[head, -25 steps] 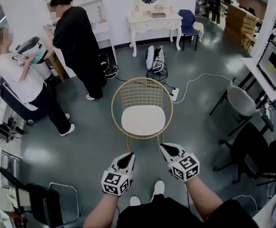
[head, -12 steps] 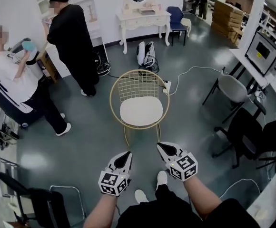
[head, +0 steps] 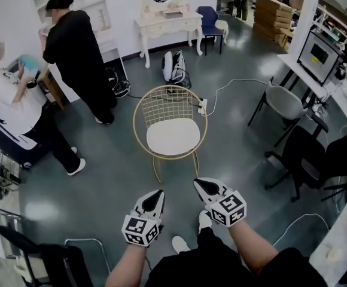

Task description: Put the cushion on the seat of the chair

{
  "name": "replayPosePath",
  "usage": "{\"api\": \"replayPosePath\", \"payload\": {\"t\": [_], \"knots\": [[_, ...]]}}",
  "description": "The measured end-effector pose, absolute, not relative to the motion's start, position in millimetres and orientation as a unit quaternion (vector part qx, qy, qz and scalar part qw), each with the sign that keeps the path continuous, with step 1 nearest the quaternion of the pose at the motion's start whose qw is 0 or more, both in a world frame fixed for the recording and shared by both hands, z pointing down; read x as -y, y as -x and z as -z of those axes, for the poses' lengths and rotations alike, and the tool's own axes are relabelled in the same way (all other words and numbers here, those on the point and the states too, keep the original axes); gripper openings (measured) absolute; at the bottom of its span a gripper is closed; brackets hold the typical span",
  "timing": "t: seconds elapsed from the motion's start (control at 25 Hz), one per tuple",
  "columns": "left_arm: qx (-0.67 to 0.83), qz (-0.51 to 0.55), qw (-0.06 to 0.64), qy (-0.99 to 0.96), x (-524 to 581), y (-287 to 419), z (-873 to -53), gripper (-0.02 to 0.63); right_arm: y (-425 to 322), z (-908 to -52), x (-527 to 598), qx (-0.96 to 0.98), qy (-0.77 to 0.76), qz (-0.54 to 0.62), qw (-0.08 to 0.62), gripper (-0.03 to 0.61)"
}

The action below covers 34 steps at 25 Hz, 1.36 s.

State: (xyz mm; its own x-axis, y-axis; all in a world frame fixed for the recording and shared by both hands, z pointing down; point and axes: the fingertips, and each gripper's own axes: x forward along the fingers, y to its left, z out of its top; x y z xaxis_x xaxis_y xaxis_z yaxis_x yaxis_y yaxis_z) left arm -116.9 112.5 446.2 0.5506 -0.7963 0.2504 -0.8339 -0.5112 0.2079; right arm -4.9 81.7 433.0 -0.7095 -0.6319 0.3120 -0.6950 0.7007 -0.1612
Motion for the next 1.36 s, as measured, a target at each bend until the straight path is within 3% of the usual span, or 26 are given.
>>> {"api": "replayPosePath", "payload": {"t": [1.36], "knots": [[0.454,-0.066,0.144,-0.877,-112.2,110.9,-445.2,0.015,7.0,-437.5,-84.4,0.914,-0.363,-0.137,0.119,0.011]]}}
